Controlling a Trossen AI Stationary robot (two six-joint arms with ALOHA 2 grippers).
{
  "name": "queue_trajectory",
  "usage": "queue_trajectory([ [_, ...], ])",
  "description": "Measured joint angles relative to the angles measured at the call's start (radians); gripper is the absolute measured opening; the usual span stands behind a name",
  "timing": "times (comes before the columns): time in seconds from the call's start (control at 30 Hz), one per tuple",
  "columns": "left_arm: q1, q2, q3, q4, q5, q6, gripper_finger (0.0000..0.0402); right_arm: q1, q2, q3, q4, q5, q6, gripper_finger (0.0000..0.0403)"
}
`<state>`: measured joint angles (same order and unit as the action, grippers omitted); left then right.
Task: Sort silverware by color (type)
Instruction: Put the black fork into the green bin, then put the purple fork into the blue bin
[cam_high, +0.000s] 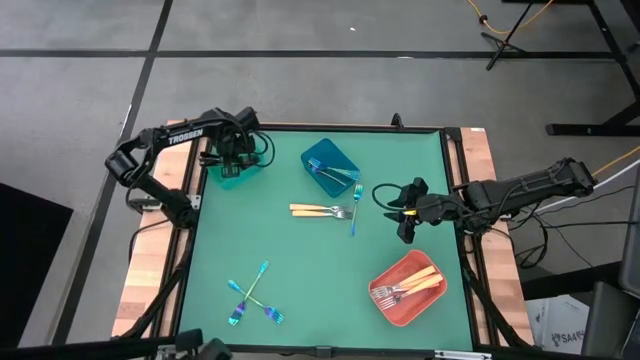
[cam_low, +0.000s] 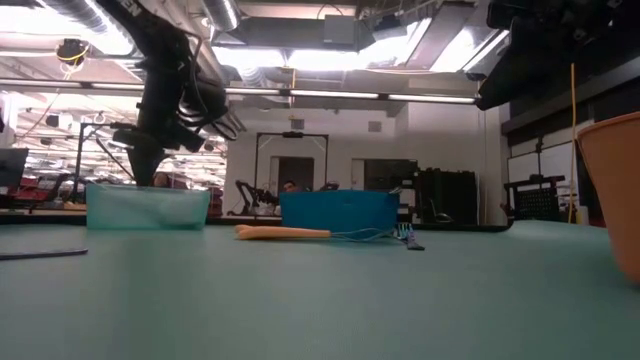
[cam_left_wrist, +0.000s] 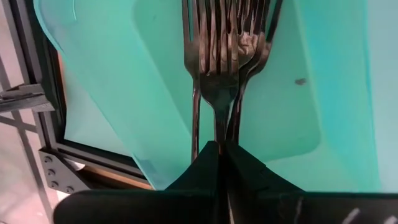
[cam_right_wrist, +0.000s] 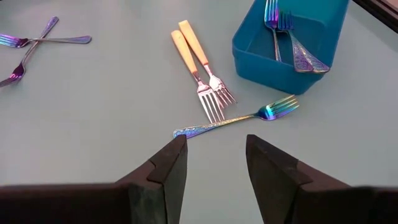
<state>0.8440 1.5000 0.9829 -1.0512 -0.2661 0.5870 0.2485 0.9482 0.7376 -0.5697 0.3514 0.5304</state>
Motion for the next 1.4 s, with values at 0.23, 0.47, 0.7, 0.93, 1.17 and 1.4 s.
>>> queue_trajectory([
  [0.23, 0.018, 0.0, 0.0, 0.003, 0.0, 0.0, 0.0009, 0.0, 0.0, 0.0, 0.0, 0.0, 0.0, 0.0154],
  [0.47, 0.018, 0.0, 0.0, 0.026, -0.001, -0.002, 0.0014, 0.0, 0.0, 0.0, 0.0, 0.0, 0.0, 0.0154],
  [0.7, 0.018, 0.0, 0.0, 0.026, -0.002, -0.004, 0.005, 0.0, 0.0, 0.0, 0.0, 0.0, -0.001, 0.0154],
  [0.93, 0.018, 0.0, 0.0, 0.034, -0.002, -0.019, 0.0074, 0.0, 0.0, 0.0, 0.0, 0.0, -0.001, 0.0154],
  [1.17, 0.018, 0.0, 0.0, 0.046, -0.002, -0.034, 0.0078, 0.0, 0.0, 0.0, 0.0, 0.0, -0.001, 0.0154],
  [1.4, 0.018, 0.0, 0.0, 0.046, -0.002, -0.034, 0.0074, 0.0, 0.0, 0.0, 0.0, 0.0, -0.001, 0.0154],
])
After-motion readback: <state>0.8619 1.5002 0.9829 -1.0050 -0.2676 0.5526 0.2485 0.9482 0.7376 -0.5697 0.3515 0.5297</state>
